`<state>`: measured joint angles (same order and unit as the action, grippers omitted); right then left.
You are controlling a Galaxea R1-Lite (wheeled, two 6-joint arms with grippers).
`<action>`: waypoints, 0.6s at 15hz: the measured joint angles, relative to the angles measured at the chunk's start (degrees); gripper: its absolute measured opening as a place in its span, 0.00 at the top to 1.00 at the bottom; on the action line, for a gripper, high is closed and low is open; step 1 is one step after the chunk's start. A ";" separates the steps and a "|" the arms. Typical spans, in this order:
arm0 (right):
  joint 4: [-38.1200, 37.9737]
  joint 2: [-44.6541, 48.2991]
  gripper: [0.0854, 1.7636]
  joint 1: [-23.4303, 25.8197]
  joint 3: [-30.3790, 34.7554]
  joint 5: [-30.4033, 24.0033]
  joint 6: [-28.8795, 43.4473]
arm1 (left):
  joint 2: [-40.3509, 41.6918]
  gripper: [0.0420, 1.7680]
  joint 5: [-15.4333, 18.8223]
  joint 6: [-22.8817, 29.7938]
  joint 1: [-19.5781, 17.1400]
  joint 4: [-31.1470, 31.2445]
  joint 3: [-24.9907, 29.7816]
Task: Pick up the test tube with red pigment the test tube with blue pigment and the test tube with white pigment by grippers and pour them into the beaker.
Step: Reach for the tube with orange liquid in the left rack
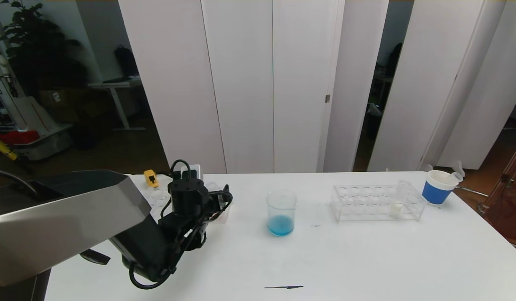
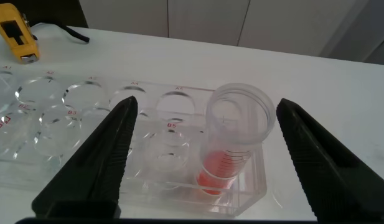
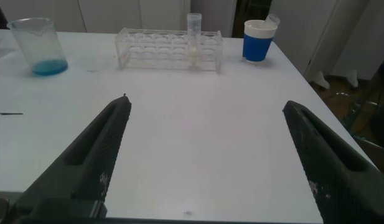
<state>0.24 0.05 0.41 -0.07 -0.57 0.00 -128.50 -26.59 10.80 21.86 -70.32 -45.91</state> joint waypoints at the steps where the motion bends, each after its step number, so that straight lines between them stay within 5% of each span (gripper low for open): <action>1: 0.00 0.00 0.01 0.02 0.00 0.00 0.00 | -0.28 0.26 0.22 -0.11 -0.01 0.09 -0.20; 3: 0.02 0.00 0.01 0.02 0.00 -0.05 0.00 | -0.61 0.74 0.49 -0.15 0.22 0.00 -0.45; 4: -0.04 0.00 0.01 0.00 0.02 0.00 0.00 | -0.72 0.79 0.51 -0.13 0.05 -0.09 -0.45; 6: 0.00 0.00 0.01 0.05 0.00 0.00 0.00 | -0.77 0.63 0.51 -0.13 0.00 -0.07 -0.39; 9: -0.02 0.00 0.01 -0.01 0.00 -0.02 0.00 | -0.77 0.70 0.29 -0.15 0.13 -0.05 -0.45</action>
<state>0.22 0.05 0.40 -0.07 -0.60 0.00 -129.27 -26.30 10.65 21.99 -70.36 -46.36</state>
